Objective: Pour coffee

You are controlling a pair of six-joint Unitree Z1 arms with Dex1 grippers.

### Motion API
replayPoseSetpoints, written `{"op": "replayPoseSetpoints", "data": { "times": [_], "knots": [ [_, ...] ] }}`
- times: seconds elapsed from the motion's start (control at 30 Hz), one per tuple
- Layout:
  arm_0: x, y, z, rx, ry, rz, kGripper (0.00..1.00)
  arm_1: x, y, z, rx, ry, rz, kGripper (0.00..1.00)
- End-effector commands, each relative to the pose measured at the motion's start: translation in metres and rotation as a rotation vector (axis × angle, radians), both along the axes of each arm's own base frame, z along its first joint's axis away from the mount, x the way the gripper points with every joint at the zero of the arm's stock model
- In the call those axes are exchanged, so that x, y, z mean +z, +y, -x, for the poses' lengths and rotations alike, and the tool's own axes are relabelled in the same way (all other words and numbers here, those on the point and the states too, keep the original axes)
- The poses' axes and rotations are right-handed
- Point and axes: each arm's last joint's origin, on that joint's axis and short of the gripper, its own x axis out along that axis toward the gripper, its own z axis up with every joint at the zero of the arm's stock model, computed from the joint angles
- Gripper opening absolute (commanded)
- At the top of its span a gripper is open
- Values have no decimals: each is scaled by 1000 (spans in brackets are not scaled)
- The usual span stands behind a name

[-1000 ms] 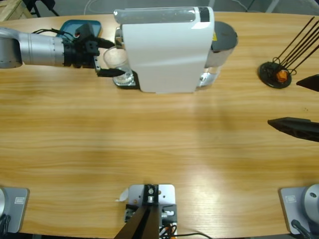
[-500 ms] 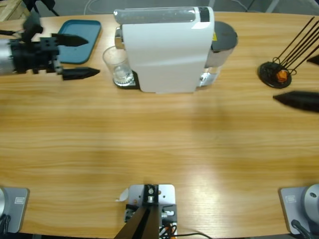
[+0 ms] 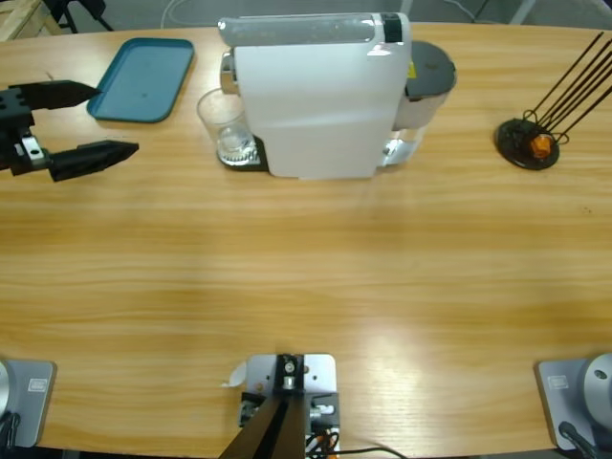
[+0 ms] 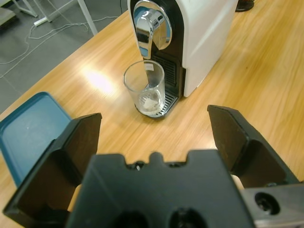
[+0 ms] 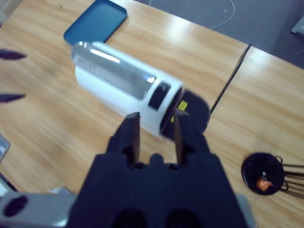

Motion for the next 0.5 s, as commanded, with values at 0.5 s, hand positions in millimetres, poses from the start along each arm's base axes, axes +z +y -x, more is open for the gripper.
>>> {"op": "replayPoseSetpoints", "data": {
  "times": [0.5],
  "knots": [
    [-32, -3, -4, 21, 104, -108, 964, -60, 52, -90, -14, 215, 202, 0]
  ]
}}
